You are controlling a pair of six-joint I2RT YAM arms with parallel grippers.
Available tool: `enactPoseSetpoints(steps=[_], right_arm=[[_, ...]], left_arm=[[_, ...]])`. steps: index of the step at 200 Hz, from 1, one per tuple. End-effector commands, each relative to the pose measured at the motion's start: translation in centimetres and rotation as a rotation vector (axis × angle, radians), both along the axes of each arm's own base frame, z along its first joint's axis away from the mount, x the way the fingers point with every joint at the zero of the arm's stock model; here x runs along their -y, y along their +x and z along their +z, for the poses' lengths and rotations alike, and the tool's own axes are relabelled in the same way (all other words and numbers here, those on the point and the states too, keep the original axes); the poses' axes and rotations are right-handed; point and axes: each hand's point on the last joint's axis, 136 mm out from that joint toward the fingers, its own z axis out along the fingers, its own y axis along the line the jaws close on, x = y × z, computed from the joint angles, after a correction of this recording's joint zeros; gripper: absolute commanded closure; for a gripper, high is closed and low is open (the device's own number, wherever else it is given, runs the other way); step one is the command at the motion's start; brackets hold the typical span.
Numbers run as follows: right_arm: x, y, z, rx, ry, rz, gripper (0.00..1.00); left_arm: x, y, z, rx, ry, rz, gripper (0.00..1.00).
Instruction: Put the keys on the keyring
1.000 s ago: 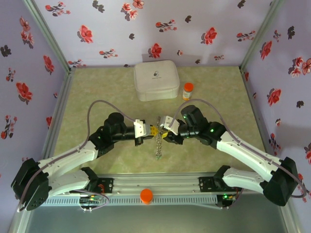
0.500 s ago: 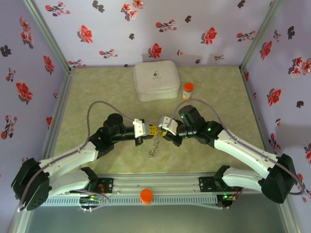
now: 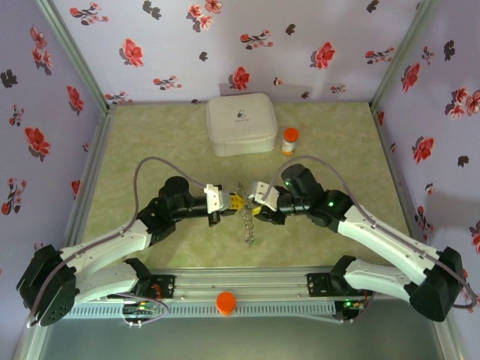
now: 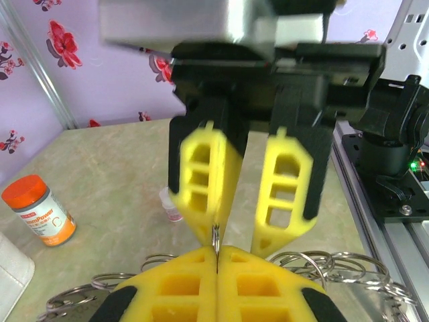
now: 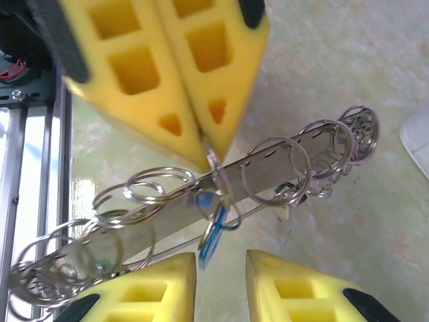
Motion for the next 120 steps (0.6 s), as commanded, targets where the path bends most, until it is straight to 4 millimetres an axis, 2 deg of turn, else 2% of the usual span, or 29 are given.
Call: enactPoseSetpoints(steps=[1, 25, 58, 91, 120], right_arm=[[0.4, -1.3, 0.9, -0.013, -0.006, 0.047, 0.74], [-0.4, -1.3, 1.9, -0.026, 0.041, 0.06, 0.74], [-1.1, 0.0, 2.8, 0.03, 0.088, 0.025, 0.76], [-1.6, -1.0, 3.1, -0.014, 0.121, 0.072, 0.77], [-1.9, -1.1, 3.1, -0.032, 0.133, 0.081, 0.78]], left_arm=[[0.2, -0.5, 2.3, 0.05, -0.069, -0.031, 1.0], [0.4, -0.6, 2.3, 0.047, -0.067, -0.043, 1.0], [0.4, -0.7, 2.1, 0.037, -0.059, -0.05, 1.0], [0.6, -0.8, 1.7, 0.017, -0.037, -0.067, 1.0], [0.7, -0.9, 1.7, 0.017, -0.039, -0.076, 1.0]])
